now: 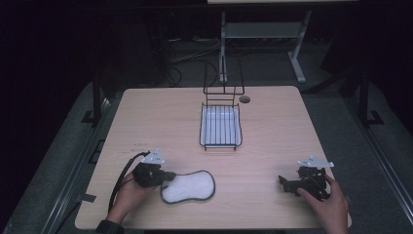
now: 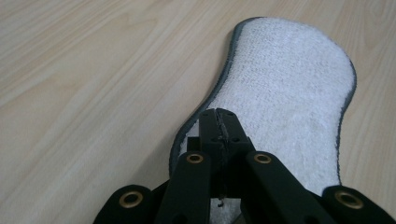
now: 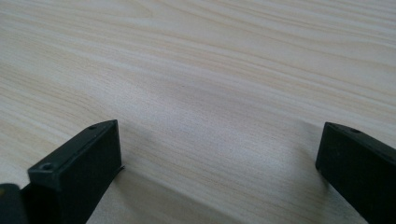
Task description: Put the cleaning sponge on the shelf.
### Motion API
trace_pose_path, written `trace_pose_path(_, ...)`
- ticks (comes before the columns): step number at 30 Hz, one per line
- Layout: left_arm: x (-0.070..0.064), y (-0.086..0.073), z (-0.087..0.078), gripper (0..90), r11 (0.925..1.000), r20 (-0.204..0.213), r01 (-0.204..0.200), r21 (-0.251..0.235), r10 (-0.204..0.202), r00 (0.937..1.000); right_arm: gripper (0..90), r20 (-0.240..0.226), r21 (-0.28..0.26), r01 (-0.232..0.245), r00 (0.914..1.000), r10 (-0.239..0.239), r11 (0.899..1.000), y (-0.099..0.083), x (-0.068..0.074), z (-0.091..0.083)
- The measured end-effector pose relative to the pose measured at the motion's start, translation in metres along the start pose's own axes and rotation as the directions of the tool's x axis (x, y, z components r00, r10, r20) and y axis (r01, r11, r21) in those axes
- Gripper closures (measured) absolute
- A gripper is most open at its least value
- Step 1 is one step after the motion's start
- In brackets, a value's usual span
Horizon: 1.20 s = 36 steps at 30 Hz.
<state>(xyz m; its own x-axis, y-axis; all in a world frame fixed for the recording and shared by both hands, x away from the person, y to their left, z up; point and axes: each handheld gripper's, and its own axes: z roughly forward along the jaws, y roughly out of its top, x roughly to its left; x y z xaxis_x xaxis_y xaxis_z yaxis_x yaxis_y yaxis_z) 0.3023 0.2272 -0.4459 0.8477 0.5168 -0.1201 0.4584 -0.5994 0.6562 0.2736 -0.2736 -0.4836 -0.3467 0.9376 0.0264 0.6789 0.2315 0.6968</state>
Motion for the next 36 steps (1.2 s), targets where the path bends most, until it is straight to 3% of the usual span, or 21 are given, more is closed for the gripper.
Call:
trace_pose_path(18,-0.004,-0.021,-0.018,90.0,0.9984,-0.034,0.056,-0.006,-0.057,0.9978,0.0,0.0,0.0,0.001,1.0,-0.001,1.0,0.0,0.0,0.0)
trace_pose_path(28,-0.01,-0.038,-0.032,90.0,0.9931,-0.059,0.115,-0.023,-0.116,0.9914,0.0,0.0,0.0,0.001,1.0,-0.001,1.0,0.0,0.0,0.0)
trace_pose_path(36,-0.013,-0.034,-0.037,89.8,0.991,-0.045,0.116,-0.067,-0.119,0.9919,0.0,0.0,0.0,0.0,1.0,0.0,1.0,0.0,0.0,0.0)
